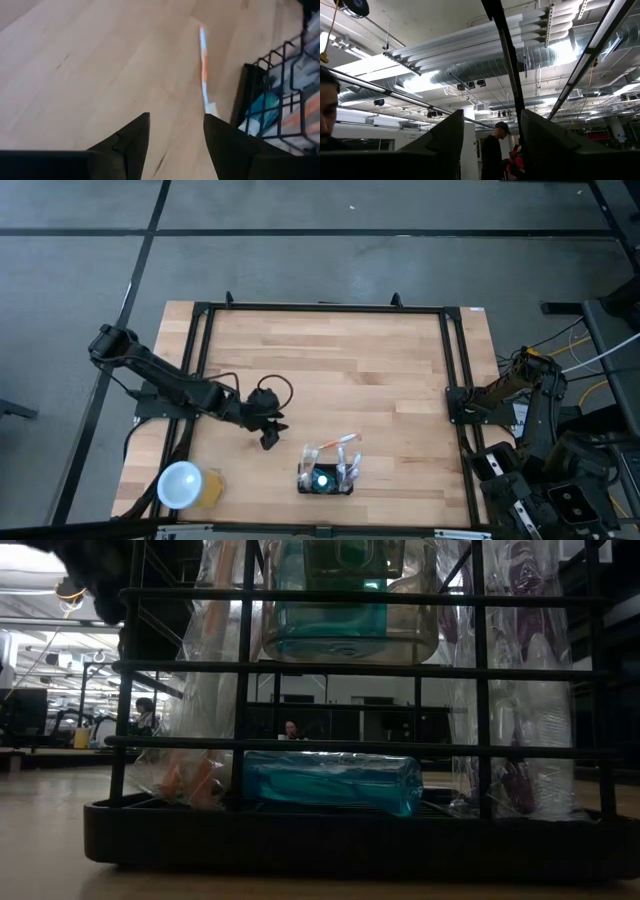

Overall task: Pick & Place toothbrushing station
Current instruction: Put the orange toothbrush into the mesh organizer

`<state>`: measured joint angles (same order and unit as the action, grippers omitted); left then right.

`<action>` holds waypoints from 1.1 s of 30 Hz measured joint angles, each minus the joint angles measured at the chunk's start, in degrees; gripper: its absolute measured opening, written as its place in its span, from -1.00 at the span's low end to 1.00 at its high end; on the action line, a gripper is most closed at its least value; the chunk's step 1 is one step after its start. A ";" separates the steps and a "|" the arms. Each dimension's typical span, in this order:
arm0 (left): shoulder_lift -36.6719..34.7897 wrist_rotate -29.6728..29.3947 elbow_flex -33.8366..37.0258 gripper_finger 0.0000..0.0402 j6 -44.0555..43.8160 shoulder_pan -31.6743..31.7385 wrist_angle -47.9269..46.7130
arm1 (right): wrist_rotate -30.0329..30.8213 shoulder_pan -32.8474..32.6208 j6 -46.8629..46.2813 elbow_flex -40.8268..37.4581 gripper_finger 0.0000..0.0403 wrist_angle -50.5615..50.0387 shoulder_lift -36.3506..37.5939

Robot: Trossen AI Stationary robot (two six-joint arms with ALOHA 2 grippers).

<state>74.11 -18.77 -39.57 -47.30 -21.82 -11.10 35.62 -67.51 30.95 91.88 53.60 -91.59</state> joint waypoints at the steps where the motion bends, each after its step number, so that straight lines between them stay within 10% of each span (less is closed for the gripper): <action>1: 0.23 -0.18 0.77 -0.09 1.05 -0.10 1.36 | -0.02 0.00 0.20 0.00 0.00 0.46 0.00; 17: 11.44 10.35 4.69 -0.09 25.32 4.18 17.62 | 6.28 2.30 10.65 0.00 0.00 19.94 0.09; 33: 24.32 10.89 4.67 -0.30 31.58 4.71 40.19 | 10.00 11.17 7.42 0.12 0.00 29.34 0.17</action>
<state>98.43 -7.88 -34.89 -15.72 -17.11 29.09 45.62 -56.34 38.36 92.00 82.94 -91.42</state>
